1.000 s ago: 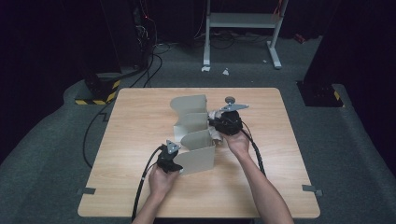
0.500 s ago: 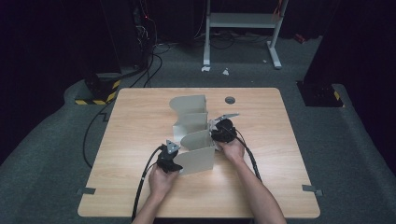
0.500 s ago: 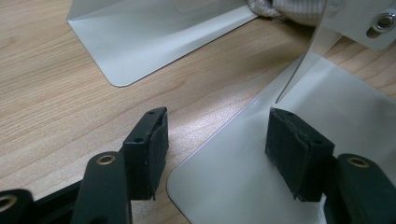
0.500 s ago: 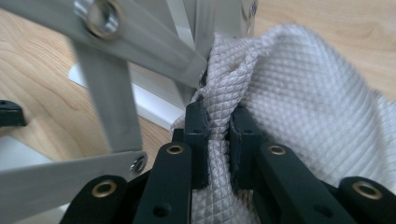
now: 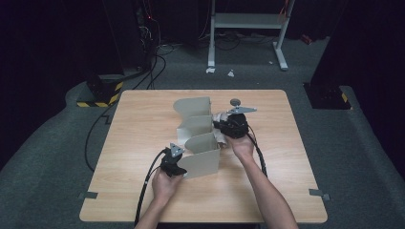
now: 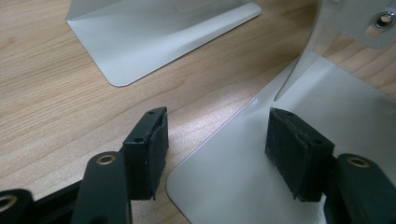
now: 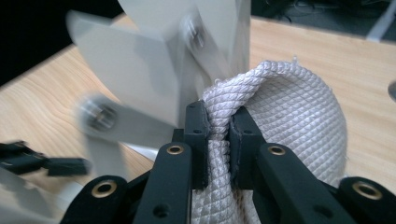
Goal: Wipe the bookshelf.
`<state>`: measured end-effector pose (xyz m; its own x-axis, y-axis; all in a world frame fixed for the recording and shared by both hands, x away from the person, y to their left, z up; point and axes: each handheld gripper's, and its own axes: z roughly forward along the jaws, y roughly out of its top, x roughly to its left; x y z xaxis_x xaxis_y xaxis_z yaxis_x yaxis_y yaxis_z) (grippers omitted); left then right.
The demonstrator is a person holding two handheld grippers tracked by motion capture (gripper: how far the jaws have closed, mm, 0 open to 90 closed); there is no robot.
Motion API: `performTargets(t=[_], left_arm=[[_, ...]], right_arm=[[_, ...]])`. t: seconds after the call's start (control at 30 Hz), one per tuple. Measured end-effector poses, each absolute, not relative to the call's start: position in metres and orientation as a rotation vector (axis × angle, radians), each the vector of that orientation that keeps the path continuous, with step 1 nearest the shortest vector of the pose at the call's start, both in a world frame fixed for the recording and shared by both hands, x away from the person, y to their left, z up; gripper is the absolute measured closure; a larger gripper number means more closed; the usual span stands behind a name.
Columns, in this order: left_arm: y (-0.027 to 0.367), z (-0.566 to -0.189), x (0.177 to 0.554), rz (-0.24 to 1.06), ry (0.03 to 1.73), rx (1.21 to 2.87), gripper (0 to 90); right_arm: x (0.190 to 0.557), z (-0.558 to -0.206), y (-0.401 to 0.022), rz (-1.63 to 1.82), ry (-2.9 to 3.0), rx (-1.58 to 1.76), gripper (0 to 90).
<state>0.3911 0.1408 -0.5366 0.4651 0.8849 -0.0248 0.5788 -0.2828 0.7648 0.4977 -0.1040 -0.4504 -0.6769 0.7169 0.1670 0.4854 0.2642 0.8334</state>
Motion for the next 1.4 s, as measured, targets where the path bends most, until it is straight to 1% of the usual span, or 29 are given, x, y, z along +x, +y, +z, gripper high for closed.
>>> performTargets(t=[0.37, 0.43, 0.53, 0.83, 0.87, 0.9, 0.97, 1.13, 1.23, 1.4], left_arm=[[0.141, -0.537, 0.391, 0.537, 1.213, 1.986, 39.7], [0.141, -0.537, 0.391, 0.538, 1.212, 1.988, 39.7], [0.141, -0.537, 0.391, 0.532, 1.210, 1.990, 39.8], [0.141, -0.537, 0.391, 0.533, 1.210, 1.988, 40.0], [0.141, -0.537, 0.391, 0.533, 1.210, 1.988, 39.9], [0.141, -0.537, 0.391, 0.534, 1.209, 1.989, 39.9], [0.141, -0.537, 0.391, 0.533, 1.211, 1.988, 40.0], [0.141, -0.537, 0.391, 0.534, 1.210, 1.989, 40.0], [0.141, -0.537, 0.391, 0.535, 1.208, 1.990, 40.0], [0.141, -0.537, 0.391, 0.531, 1.207, 1.991, 40.0]], right_arm=[[0.487, -0.403, -0.103, 1.445, 2.216, 1.003, 80.4], [0.488, -0.401, -0.100, 1.426, 2.219, 0.985, 80.4], [0.496, -0.413, -0.097, 1.389, 2.244, 1.007, 80.4], [0.510, -0.479, -0.097, 1.275, 2.365, 1.181, 80.3], [0.510, -0.479, -0.097, 1.275, 2.365, 1.181, 80.3], [0.512, -0.494, -0.093, 1.236, 2.396, 1.217, 80.3], [0.515, -0.501, -0.091, 1.222, 2.409, 1.231, 80.3], [0.520, -0.505, -0.094, 1.238, 2.395, 1.276, 80.4], [0.520, -0.492, -0.100, 1.316, 2.339, 1.285, 80.5], [0.513, -0.462, -0.101, 1.369, 2.335, 1.184, 80.4]])
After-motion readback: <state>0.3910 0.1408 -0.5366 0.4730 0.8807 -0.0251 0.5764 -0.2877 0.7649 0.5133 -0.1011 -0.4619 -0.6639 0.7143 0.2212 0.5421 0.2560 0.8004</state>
